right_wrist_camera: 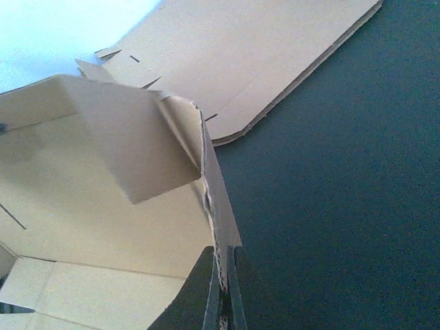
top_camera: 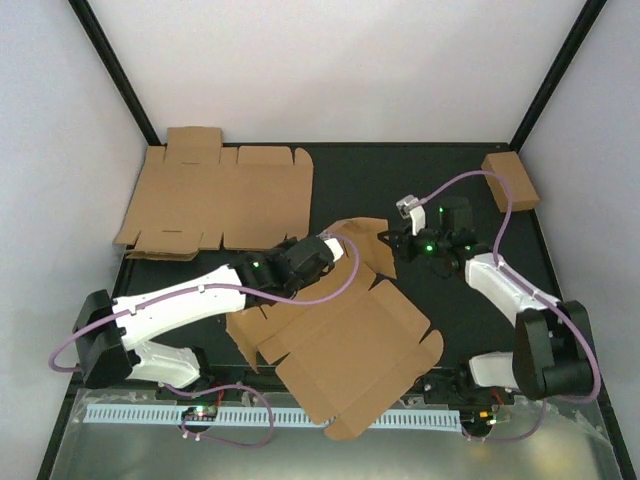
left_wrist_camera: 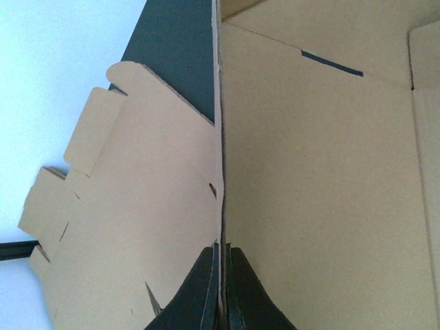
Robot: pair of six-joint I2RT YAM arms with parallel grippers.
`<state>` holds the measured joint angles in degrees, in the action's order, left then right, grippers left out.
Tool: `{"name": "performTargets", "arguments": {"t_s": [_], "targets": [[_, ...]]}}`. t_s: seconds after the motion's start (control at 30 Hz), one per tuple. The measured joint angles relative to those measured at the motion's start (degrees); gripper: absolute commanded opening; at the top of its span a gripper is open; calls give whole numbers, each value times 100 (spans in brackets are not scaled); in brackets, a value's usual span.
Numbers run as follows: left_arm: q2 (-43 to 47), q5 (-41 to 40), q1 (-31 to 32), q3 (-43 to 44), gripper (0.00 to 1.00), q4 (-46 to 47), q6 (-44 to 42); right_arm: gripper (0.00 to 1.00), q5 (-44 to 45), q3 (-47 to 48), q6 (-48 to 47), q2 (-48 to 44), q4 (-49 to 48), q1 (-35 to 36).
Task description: Fold the paper box
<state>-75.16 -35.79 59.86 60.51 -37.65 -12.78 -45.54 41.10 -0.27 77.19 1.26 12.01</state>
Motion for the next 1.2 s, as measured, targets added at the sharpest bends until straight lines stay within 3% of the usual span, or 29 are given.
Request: {"name": "performTargets", "arguments": {"t_s": [0.27, 0.57, 0.73, 1.0, 1.2], "targets": [[-330, -422, -11, 131, 2, -31, 118, 1, 466, 122, 332, -422, 525, 560], [-339, -518, 2, 249, 2, -245, 234, 2, 999, 68, 872, -654, 431, 1025], [-463, -833, 195, 251, 2, -308, 199, 1, 1353, -570, 1172, -894, -385, 1204], [-997, -2157, 765, 251, 2, -258, -31, 2, 1952, -1285, 1469, -1051, -1690, 1526], [-1541, -3222, 1222, 254, 2, -299, 17, 14, 2352, -1735, 1626, -1158, -2317, 1753]]}}
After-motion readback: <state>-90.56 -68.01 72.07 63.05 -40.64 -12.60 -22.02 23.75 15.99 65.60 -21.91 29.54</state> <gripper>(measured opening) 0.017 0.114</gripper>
